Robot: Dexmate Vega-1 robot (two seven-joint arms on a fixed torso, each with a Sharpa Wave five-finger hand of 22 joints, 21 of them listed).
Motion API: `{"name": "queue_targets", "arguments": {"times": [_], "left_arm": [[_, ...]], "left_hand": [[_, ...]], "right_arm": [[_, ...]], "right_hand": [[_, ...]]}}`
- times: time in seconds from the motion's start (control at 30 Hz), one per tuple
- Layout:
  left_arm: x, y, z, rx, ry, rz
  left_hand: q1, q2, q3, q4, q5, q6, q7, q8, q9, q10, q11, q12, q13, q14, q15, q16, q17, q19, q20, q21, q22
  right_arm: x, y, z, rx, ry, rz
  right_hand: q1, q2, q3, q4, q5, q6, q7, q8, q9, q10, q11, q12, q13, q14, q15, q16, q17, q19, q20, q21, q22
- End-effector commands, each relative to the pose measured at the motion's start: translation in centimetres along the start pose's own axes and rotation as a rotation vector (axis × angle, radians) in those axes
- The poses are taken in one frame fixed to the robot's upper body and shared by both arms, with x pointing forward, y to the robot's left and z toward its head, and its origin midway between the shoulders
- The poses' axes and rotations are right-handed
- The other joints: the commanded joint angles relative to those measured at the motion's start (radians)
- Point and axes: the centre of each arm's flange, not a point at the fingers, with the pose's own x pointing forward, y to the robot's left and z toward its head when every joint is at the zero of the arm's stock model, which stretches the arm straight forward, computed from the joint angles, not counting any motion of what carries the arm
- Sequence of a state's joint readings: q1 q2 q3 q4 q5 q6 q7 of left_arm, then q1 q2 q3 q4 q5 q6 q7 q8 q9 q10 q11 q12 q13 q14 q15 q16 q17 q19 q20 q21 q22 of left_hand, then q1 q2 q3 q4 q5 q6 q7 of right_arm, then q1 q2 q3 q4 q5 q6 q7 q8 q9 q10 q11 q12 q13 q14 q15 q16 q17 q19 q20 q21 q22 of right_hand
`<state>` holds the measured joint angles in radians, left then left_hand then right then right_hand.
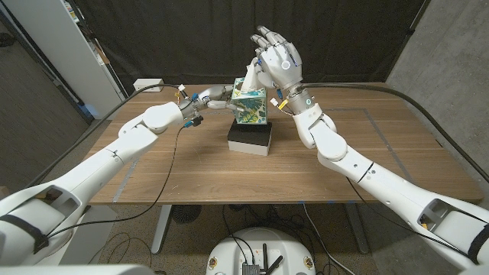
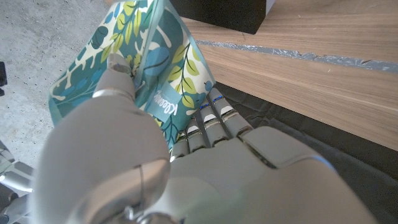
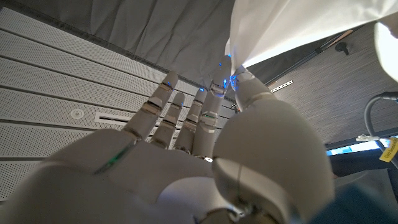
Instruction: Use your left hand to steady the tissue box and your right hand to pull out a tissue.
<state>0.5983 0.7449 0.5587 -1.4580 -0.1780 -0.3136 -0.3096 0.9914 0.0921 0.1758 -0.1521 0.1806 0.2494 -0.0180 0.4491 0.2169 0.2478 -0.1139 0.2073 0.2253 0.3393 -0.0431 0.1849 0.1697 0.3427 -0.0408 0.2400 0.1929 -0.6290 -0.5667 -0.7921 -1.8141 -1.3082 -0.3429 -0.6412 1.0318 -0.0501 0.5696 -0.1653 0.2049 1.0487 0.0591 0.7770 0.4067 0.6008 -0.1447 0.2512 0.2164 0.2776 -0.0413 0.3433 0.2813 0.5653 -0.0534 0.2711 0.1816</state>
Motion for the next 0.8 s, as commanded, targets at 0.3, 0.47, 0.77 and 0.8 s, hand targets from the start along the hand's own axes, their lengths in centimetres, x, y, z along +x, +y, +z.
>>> {"name": "queue_targets", "arguments": {"times": [0.3,0.47,0.77,0.8], "left_arm": [[0.39,-0.05,0.1,0.001,0.003,-0.006],[0.44,-0.09,0.17,0.002,0.003,-0.01],[0.19,-0.15,0.32,0.006,0.003,-0.008],[0.15,-0.15,0.33,0.006,0.002,-0.009]], "left_hand": [[0.0,0.009,0.009,-0.002,0.005,0.008,0.001,-0.001,0.001,-0.004,0.001,-0.001,0.002,-0.006,-0.103,-0.001,0.002,-0.007,-0.014,-0.002,0.004],[0.001,0.009,0.01,-0.003,0.005,0.008,0.002,-0.001,0.001,-0.004,0.003,-0.001,0.002,-0.006,-0.102,-0.001,0.002,-0.007,-0.013,-0.002,0.004],[-0.001,0.008,0.01,-0.003,0.005,0.007,0.001,-0.002,0.001,-0.005,0.002,-0.001,0.002,-0.006,-0.102,-0.001,0.002,-0.008,-0.014,-0.002,0.004],[-0.001,0.008,0.01,-0.003,0.005,0.008,0.001,-0.002,0.001,-0.005,0.002,-0.001,0.002,-0.007,-0.103,-0.001,0.002,-0.008,-0.014,-0.002,0.004]], "right_arm": [[1.1,-0.17,-0.96,-0.04,0.013,-0.08],[1.3,-0.52,-1.05,-0.048,0.016,-0.101],[1.64,-0.83,-0.92,-0.062,0.02,-0.137],[1.71,-0.87,-0.91,-0.061,0.021,-0.141]], "right_hand": [[-0.002,-0.006,0.013,-0.001,0.003,0.021,-0.01,0.007,-0.01,0.01,-0.011,-0.005,0.002,0.008,-0.144,-0.005,0.004,0.006,-0.029,-0.001,0.002],[-0.005,-0.011,0.016,0.0,0.003,0.024,-0.011,0.009,-0.01,0.012,-0.013,-0.007,0.002,0.008,-0.145,-0.007,0.004,0.007,-0.031,-0.001,0.002],[-0.01,-0.013,0.021,0.002,0.003,0.022,-0.013,0.01,-0.011,0.01,-0.015,-0.014,0.001,0.008,-0.147,-0.01,0.006,0.008,-0.033,-0.003,0.003],[-0.012,-0.013,0.022,0.002,0.003,0.022,-0.016,0.012,-0.009,0.011,-0.015,-0.014,0.001,0.008,-0.148,-0.011,0.007,0.008,-0.033,-0.003,0.003]]}}
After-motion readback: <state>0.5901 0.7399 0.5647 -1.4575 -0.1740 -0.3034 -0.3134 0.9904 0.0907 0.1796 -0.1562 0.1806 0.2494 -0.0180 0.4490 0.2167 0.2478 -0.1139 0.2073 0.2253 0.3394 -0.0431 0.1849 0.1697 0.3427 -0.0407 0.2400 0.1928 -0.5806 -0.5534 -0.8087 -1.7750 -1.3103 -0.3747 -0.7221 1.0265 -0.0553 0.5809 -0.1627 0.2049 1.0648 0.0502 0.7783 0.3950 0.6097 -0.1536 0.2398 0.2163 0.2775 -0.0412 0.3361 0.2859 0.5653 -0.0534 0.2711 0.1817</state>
